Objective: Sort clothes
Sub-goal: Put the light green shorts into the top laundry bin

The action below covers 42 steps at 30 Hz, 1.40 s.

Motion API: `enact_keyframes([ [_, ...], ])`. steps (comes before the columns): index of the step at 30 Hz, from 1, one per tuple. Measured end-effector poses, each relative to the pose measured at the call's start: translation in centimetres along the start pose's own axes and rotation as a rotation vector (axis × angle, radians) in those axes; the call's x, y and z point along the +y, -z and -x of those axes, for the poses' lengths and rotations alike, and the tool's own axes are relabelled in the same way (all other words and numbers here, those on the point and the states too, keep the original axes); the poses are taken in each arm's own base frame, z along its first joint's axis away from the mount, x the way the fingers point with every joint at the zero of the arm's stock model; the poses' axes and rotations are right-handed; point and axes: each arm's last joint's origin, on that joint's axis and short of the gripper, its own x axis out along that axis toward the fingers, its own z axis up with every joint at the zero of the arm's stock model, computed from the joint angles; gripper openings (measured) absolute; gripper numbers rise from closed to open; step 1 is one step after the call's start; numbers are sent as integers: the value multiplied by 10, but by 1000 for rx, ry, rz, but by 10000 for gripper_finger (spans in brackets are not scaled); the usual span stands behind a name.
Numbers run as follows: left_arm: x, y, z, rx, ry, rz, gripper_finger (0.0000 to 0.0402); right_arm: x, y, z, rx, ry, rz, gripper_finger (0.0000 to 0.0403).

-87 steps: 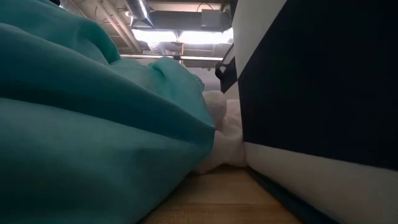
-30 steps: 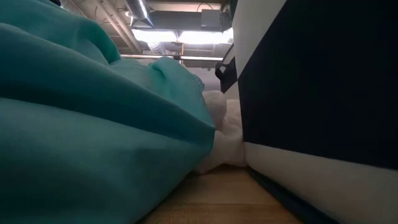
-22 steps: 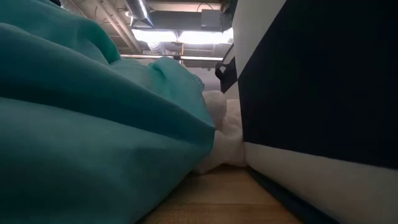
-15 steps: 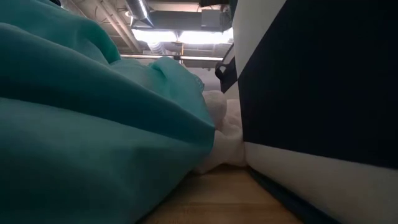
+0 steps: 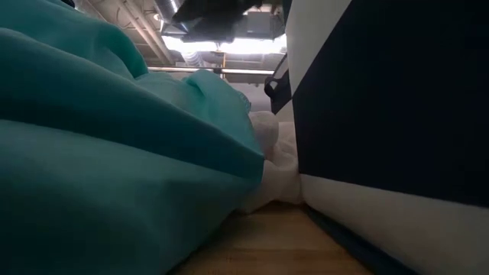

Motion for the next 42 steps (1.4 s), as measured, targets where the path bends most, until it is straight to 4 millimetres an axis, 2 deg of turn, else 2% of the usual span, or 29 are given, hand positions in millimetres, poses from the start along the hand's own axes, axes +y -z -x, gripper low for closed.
enact_keyframes([
  [4, 0, 0, 0, 1, -1, 2, 40, 8, 11, -27, 25, -58, 15, 285],
  [9, 0, 0, 0, 1, 0, 4, 40, 18, 22, -49, 46, -157, 21, 285],
  [18, 0, 0, 0, 0, 0, 6, 40, 30, 45, -82, 121, -206, 25, 285],
  [25, 0, 0, 0, 0, 0, 2, 40, 33, 56, -95, 159, -160, 62, 276],
  [30, 0, 0, 0, 1, 0, 1, 40, 32, 59, -98, 172, -143, 62, 211],
  [39, 0, 0, 0, 1, 0, -19, 40, 33, 63, -103, 182, -170, 94, 24],
  [42, 0, 0, 0, 1, 1, -19, 40, 33, 61, -99, 178, -166, 111, 14],
])
